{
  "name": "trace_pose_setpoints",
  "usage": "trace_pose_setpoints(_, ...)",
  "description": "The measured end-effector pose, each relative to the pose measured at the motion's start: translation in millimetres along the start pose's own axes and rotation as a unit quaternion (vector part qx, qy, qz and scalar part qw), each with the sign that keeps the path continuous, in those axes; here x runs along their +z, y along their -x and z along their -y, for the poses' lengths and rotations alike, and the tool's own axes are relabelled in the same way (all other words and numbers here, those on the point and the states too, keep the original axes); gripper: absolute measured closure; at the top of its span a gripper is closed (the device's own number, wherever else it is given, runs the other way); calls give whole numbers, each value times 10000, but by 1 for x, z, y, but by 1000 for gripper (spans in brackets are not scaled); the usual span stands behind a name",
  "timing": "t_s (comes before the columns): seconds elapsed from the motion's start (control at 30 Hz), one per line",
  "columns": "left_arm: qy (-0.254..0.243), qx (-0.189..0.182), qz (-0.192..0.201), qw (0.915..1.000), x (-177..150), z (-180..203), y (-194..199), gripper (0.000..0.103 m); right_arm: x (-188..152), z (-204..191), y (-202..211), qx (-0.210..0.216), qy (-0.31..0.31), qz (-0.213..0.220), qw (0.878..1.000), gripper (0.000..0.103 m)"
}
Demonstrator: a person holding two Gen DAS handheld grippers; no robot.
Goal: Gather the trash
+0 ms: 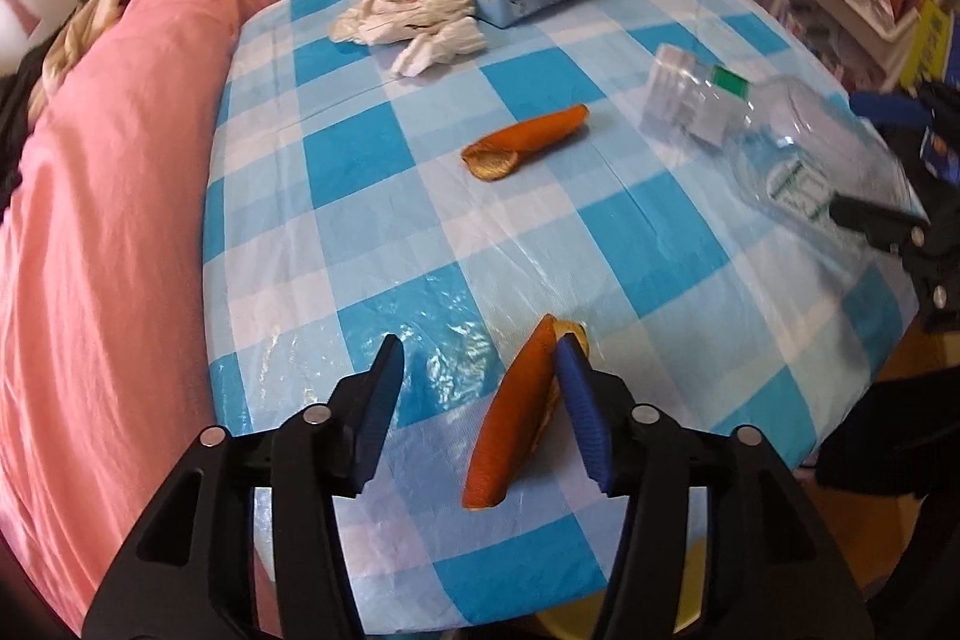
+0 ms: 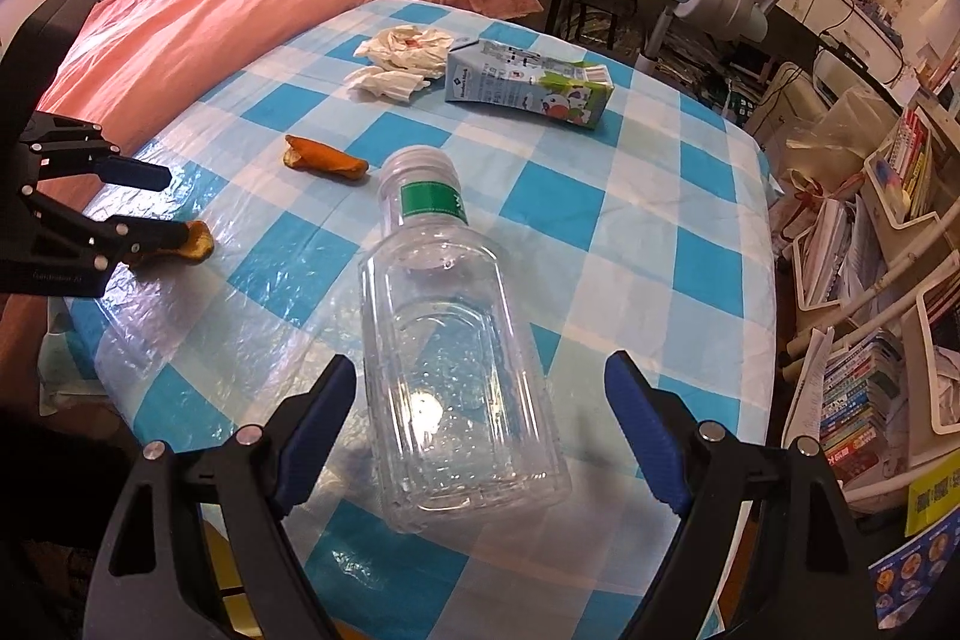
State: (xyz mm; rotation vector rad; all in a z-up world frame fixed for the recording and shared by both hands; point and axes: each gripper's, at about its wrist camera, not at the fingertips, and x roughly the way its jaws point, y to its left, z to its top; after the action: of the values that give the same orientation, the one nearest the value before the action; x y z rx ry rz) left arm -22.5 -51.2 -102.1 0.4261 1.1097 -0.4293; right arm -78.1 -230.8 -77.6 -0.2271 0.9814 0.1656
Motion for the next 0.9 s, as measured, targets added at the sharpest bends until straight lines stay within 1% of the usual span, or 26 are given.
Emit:
trace_pose_setpoints(0.3,-556,-10,-173,9983,-9,17,-2,52,-1,-3,-1,-22,40,-30,10000,22)
trace_pose_setpoints(0.33,-563,-21,-172,9983,-10,18,-1,54,-1,-3,-1,-20,45,-29,10000,22)
trace_pose_setpoints(0.4,-568,-122,-181,9981,-10,19,-1,64,-1,-3,-1,-16,51,-31,10000,22)
trace_pose_setpoints(0.43,-579,-153,-180,9980,-10,20,0,72,-2,-4,-2,-20,60,-39,10000,22)
trace_pose_setpoints(0.47,-608,-195,-187,9978,-10,22,0,83,-2,-4,-2,-27,69,-46,10000,22)
trace_pose_setpoints(0.5,-675,-260,-185,9972,-11,25,1,85,-2,-4,-2,-38,79,-51,9999,22)
trace_pose_setpoints(0.6,-841,-304,-137,9959,-12,32,3,86,-3,-5,-3,-49,88,-62,9999,22)
trace_pose_setpoints(0.67,-748,-222,-18,9969,-9,31,6,86,-3,-5,-3,-55,82,-61,9999,22)
trace_pose_setpoints(0.77,-377,95,332,9987,-1,25,13,86,-3,-6,-3,-51,76,-70,9999,22)
trace_pose_setpoints(0.9,38,255,726,9970,8,22,23,86,-3,-8,-5,-47,85,-99,9999,22)
